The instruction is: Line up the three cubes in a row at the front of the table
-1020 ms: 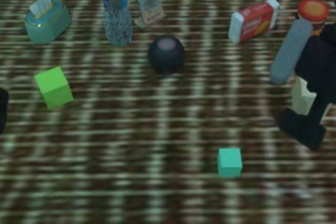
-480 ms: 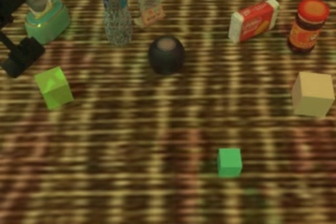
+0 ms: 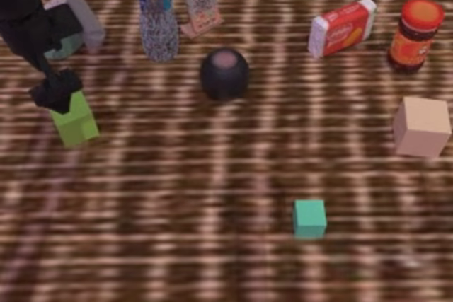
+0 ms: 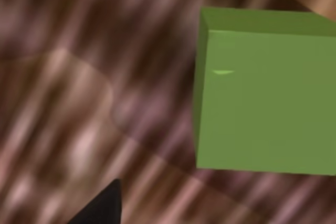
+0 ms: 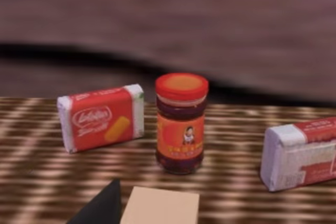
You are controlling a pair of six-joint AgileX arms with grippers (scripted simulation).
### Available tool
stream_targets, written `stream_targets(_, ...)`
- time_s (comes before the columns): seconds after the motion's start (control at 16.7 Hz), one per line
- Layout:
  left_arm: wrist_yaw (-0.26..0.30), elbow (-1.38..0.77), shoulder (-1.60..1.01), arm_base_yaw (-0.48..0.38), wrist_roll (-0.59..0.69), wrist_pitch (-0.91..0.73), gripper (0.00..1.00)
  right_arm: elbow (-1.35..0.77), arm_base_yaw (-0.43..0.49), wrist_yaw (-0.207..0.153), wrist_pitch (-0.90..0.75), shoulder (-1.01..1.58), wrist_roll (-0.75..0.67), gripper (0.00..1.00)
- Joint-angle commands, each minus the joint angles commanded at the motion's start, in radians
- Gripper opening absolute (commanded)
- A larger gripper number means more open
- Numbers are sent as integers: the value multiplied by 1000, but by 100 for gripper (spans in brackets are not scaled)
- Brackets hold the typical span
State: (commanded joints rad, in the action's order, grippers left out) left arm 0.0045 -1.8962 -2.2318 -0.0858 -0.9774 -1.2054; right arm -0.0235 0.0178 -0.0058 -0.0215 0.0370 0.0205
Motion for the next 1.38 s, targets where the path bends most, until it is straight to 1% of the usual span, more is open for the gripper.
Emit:
stream_targets(0.12,-1,-33,-39,0,-18,-21,100,21,-7,5,20,-34,-19,100)
stream_targets(0.48,-1,-31,-43,4,-19,-18,100,23,-8,6,21,-37,-21,100)
stream_targets(0.6,-1,-1,-54,2,-21,19,100,23,-8,6,21,-37,-21,100)
stream_targets(0.96,0,146,-129,1,-21,250,100,23,-8,6,21,-37,-21,100)
stream_targets(1.26,0,164,-140,1,-22,273,100,23,-8,6,21,-37,-21,100)
stream_targets(1.38,0,164,-140,1,-22,273,85,23,-8,6,21,-37,-21,100)
